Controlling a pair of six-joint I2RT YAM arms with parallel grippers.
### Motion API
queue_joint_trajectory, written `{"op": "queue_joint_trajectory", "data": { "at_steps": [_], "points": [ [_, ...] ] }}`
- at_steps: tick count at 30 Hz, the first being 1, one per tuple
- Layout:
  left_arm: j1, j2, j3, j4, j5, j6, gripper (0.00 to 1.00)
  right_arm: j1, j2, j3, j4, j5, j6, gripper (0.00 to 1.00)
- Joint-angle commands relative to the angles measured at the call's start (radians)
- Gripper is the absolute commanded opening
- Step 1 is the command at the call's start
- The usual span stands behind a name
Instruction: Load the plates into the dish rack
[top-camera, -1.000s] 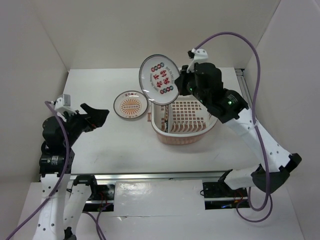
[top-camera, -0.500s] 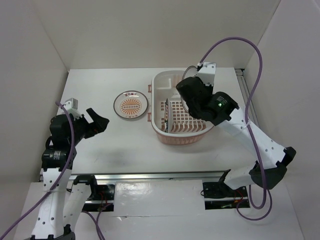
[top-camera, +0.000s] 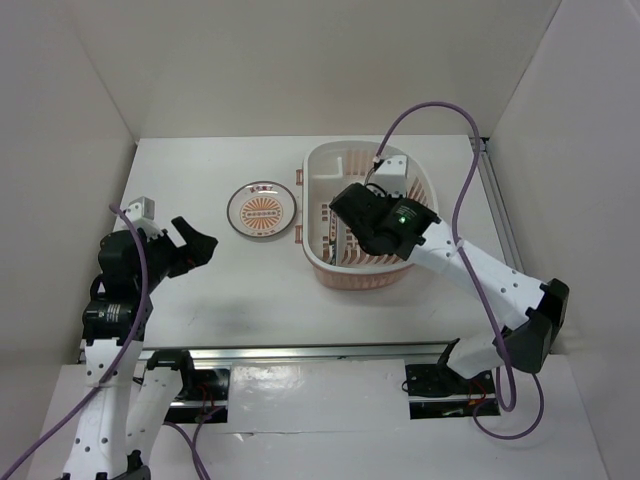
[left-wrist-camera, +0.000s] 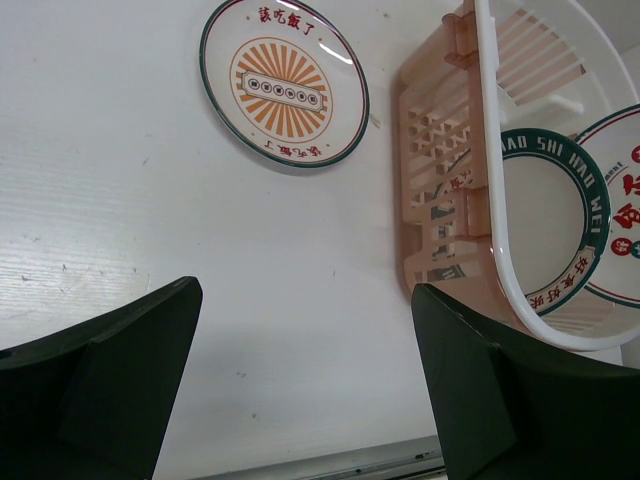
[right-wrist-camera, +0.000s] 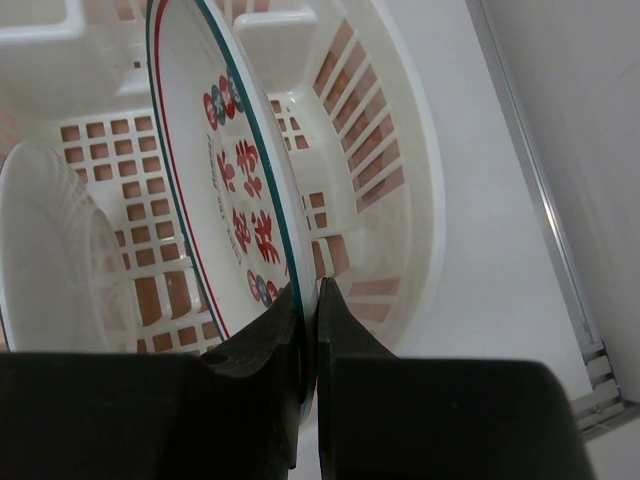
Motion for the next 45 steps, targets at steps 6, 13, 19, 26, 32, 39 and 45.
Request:
{"op": "queue_joint_trajectory", "data": {
  "at_steps": [6,13,19,26,32,39,45],
  "points": [
    [-0.013,-0.012,0.000,0.019,-0.010,0.013,1.00,0.001,-0.012,-0.053,0.128,0.006,0.022,0.00],
    [-0.013,-0.012,0.000,0.019,-0.019,0.013,1.00,0.001,0.022,-0.084,0.170,-0.004,0.033,0.00],
    [-0.013,-0.012,0.000,0.019,-0.019,0.013,1.00,0.001,0.031,-0.116,0.180,-0.004,0.060,0.00],
    [-0.013,-0.022,0.000,0.019,-0.019,0.013,1.00,0.012,0.064,-0.116,0.158,-0.004,0.104,0.00],
    [-0.022,-0.022,0.000,0.019,-0.019,0.013,1.00,0.030,0.086,-0.116,0.149,-0.004,0.137,0.00],
    [-0.022,-0.031,0.000,0.019,-0.019,0.013,1.00,0.059,0.095,-0.116,0.111,0.028,0.189,0.00],
    [-0.022,-0.031,0.000,0.019,-0.019,0.013,1.00,0.070,0.124,-0.107,0.055,0.038,0.247,0.00]
  ]
}}
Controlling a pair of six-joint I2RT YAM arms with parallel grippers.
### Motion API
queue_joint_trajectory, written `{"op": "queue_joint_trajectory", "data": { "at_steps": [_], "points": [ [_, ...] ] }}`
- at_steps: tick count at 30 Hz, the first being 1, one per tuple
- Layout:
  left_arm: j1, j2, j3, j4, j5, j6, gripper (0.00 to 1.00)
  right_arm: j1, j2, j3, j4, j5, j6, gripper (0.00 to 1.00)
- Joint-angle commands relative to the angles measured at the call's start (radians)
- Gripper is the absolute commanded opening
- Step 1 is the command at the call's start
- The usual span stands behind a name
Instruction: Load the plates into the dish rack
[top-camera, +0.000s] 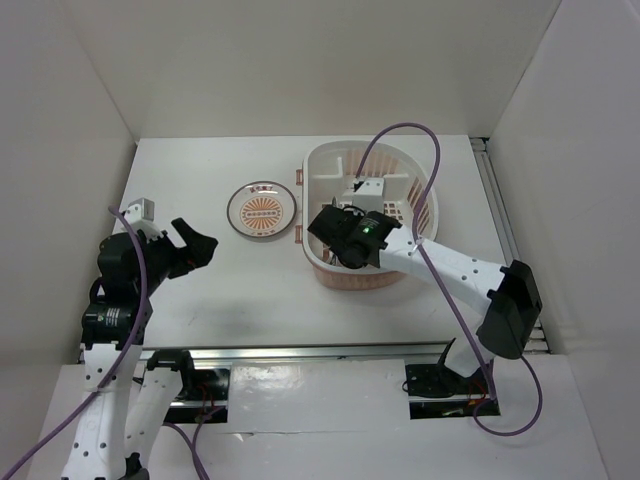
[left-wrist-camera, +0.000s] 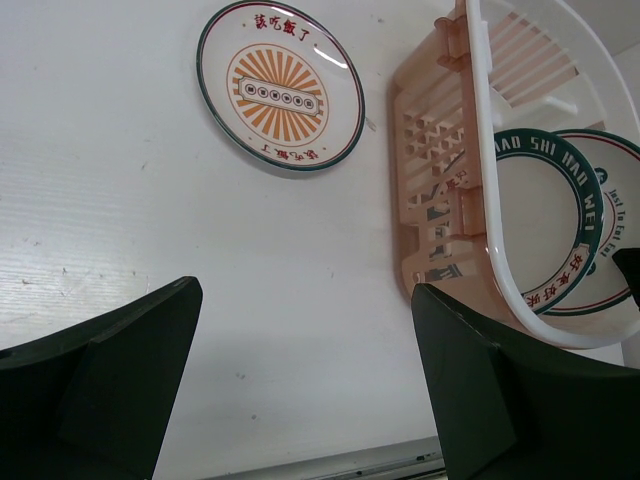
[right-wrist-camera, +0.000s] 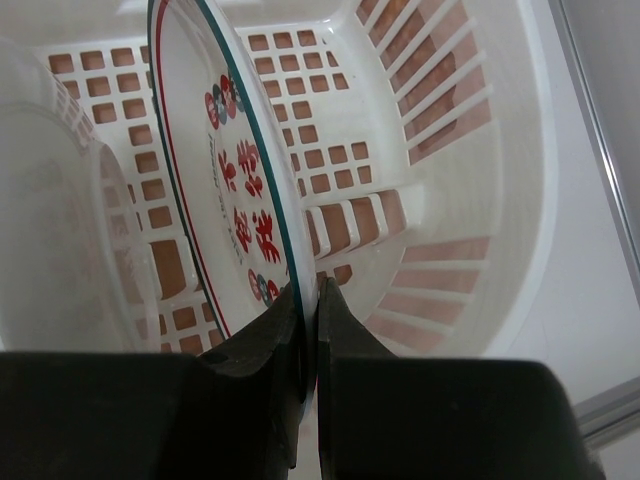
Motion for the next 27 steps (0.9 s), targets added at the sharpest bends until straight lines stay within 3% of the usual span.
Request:
{"op": "queue_joint_trajectory", "data": {
  "at_steps": [1,4,12,22,27],
  "points": [
    [-0.005,-0.011,0.000,0.019,-0.003,0.013,1.00,0.023,0.005,0.015,0.002,0.062,0.095,0.00],
    [-0.014,-0.011,0.000,0.019,-0.003,0.013,1.00,0.023,0.005,0.004,-0.010,0.053,0.124,0.00],
    [-0.014,-0.011,0.000,0.019,-0.003,0.013,1.00,0.032,0.014,-0.019,-0.009,0.035,0.158,0.11],
    [-0.023,-0.011,0.000,0.019,-0.003,0.013,1.00,0.052,0.056,0.004,-0.035,0.035,0.188,0.11],
    [-0.023,-0.011,0.000,0.019,-0.003,0.013,1.00,0.070,0.067,0.004,-0.044,0.035,0.199,0.29]
  ]
}}
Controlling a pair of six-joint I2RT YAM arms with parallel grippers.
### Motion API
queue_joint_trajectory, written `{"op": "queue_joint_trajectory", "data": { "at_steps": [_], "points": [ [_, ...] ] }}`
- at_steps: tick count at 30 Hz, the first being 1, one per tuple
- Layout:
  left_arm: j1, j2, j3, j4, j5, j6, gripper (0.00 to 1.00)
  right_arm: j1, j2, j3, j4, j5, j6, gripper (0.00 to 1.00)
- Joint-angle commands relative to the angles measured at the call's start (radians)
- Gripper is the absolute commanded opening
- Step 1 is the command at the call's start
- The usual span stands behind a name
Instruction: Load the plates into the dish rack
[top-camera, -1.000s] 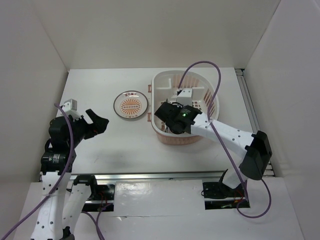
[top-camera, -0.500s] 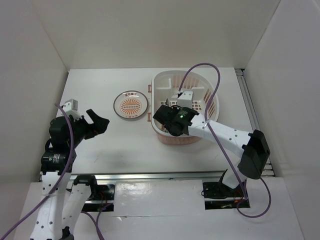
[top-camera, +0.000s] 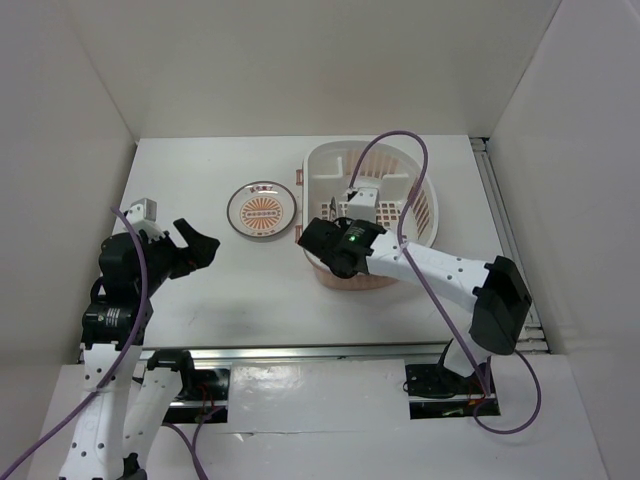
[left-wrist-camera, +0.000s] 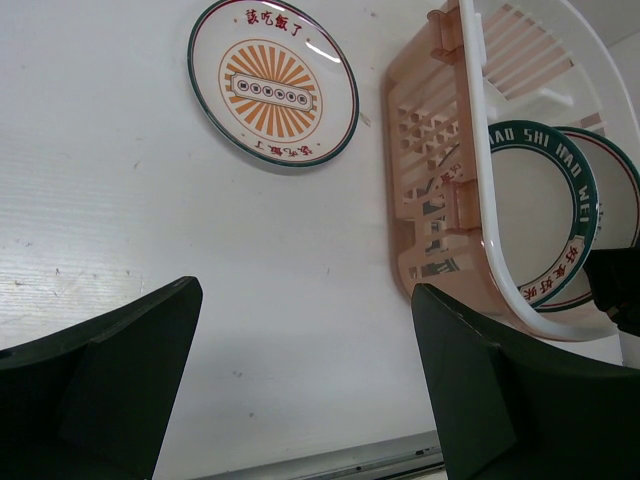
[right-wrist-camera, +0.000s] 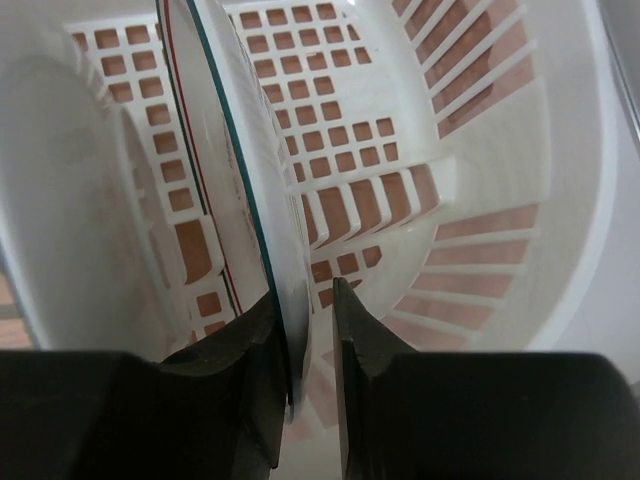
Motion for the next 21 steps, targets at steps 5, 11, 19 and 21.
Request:
{"op": "queue_joint_trajectory", "data": {
  "at_steps": [5,11,19,21],
  "points": [
    [-0.004,-0.011,0.000,0.019,-0.003,0.013,1.00,0.026,0.014,0.022,-0.028,0.006,0.069,0.34],
    [-0.004,-0.011,0.000,0.019,-0.003,0.013,1.00,0.035,0.014,0.050,-0.060,0.016,0.101,0.37],
    [-0.004,-0.011,0.000,0.019,-0.003,0.013,1.00,0.054,-0.026,0.059,-0.048,0.016,0.095,0.55],
    [-0.004,-0.011,0.000,0.019,-0.003,0.013,1.00,0.054,-0.056,0.050,-0.018,-0.003,0.069,0.56]
  ]
}}
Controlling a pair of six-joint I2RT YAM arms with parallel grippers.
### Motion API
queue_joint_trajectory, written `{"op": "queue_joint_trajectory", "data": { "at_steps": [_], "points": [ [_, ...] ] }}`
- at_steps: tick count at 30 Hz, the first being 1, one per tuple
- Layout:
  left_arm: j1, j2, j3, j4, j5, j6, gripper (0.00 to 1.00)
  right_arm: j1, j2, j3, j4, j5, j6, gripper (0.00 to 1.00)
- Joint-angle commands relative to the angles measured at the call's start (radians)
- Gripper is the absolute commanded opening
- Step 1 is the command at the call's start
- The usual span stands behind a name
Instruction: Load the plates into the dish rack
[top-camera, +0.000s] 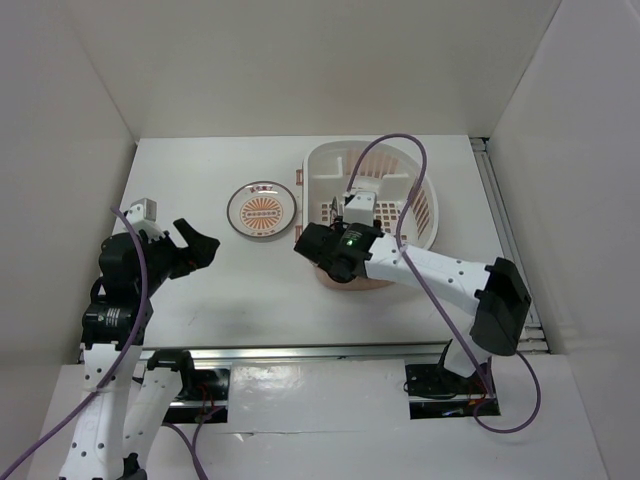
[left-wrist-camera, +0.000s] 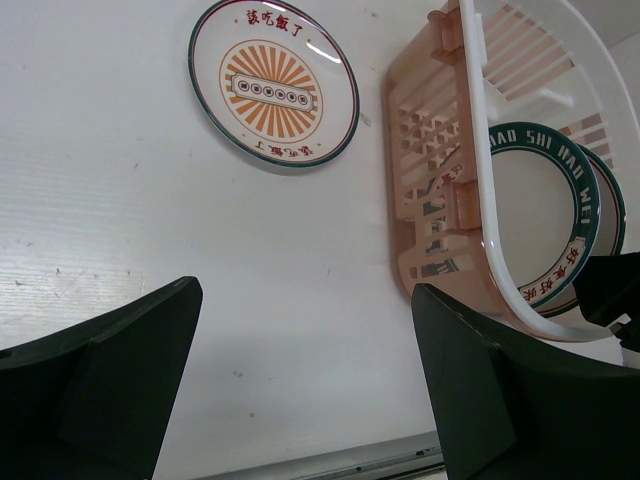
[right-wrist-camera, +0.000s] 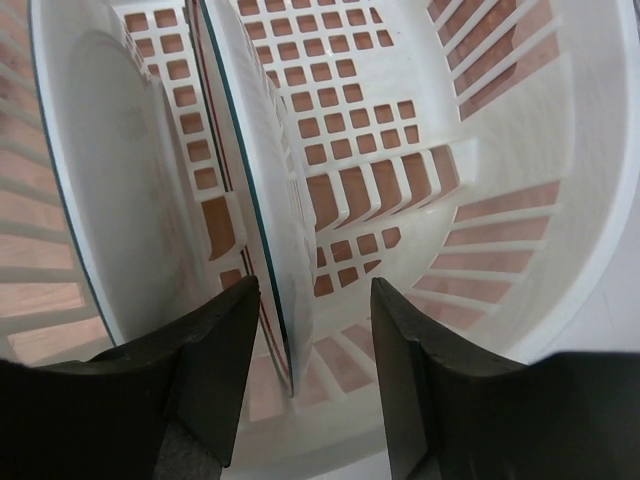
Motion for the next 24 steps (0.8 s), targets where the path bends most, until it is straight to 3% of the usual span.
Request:
{"op": "queue_joint_trajectory", "data": {
  "at_steps": [1,12,16,18,24],
  "points": [
    [-0.004,-0.011,0.000,0.019,-0.002,0.013,1.00,0.008,-0.076,0.030,0.033,0.027,-0.007,0.56],
    [-0.004,0.008,0.000,0.019,-0.011,0.013,1.00,0.043,-0.148,0.135,0.050,-0.006,-0.144,0.70],
    [-0.004,0.063,0.000,0.019,-0.031,-0.027,1.00,0.083,-0.198,0.193,0.089,-0.015,-0.234,0.89],
    [-0.004,0.122,-0.017,0.037,0.027,-0.067,1.00,0.099,-0.238,0.211,0.116,-0.015,-0.304,1.00],
    [-0.004,0.342,-0.213,0.443,0.106,-0.300,1.00,0.132,-0.284,0.250,0.209,-0.065,-0.484,1.00]
  ]
}}
